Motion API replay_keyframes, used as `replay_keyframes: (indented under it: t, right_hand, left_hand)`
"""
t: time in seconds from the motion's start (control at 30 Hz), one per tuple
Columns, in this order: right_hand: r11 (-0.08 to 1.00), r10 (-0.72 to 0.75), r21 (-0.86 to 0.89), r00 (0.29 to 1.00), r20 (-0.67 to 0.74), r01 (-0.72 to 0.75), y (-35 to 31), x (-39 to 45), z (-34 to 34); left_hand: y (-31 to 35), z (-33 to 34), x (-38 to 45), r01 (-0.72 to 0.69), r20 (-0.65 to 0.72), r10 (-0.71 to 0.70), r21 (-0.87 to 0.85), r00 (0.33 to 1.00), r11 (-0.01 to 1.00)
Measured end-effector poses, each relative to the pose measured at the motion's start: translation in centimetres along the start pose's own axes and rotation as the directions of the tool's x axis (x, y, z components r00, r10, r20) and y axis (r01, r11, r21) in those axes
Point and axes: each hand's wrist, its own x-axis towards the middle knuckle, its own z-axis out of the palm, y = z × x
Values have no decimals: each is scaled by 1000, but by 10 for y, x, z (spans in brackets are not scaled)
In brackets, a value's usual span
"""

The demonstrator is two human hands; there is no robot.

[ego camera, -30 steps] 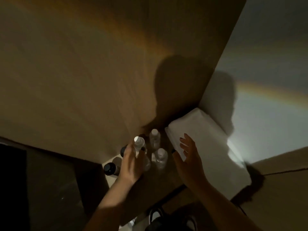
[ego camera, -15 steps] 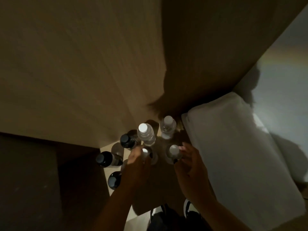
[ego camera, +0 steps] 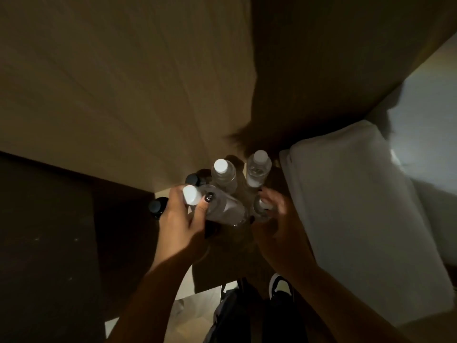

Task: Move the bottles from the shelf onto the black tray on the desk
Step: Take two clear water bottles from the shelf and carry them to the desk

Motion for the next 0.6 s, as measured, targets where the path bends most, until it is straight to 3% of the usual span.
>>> replay_keyframes:
  t: [0.17, 0.2, 0.27, 0.33, 0.4, 0.47, 0.53, 0.57, 0.6]
  right_hand:
    - [926, -290, -209, 947, 140, 314, -23, 13, 23]
    - [923, -289, -199, 935, 207, 329, -26, 14, 28]
    - [975, -138, -121, 931, 337, 188, -35, 14, 31]
    - [988, -88, -86, 922, 377, 130, -34, 15, 31]
    - [965, -159, -134, 907, 389, 226, -35, 15, 31]
    - [853, -336, -294, 885, 324, 431, -31, 14, 35]
    - [679, -544, -381, 779, 312, 627, -16, 12, 28]
    - [771, -481, -244, 789, 383, 588, -19, 12, 22]
    - [938, -305, 21, 798, 519, 345, -36, 11, 16]
  left_hand:
    - [25, -48, -14, -87, -148, 73, -95, 986, 992]
    - [31, -55, -14, -101, -168, 79, -126, 983, 987]
    - [40, -65, -13, -138, -187, 100, -206, 977, 969]
    - [43, -68, -12, -182, -212, 123, -290, 970, 940]
    - [43, -67, -11, -200, -241, 113, -372, 964, 907]
    - [41, -66, -10, -188, -228, 90, -459, 970, 868]
    - [34, -66, -9, -140, -137, 80, -522, 987, 841]
    - [29, -64, -8, -104, -71, 78, -533, 994, 840]
    - [25, -61, -7, -59, 6, 74, -536, 997, 842]
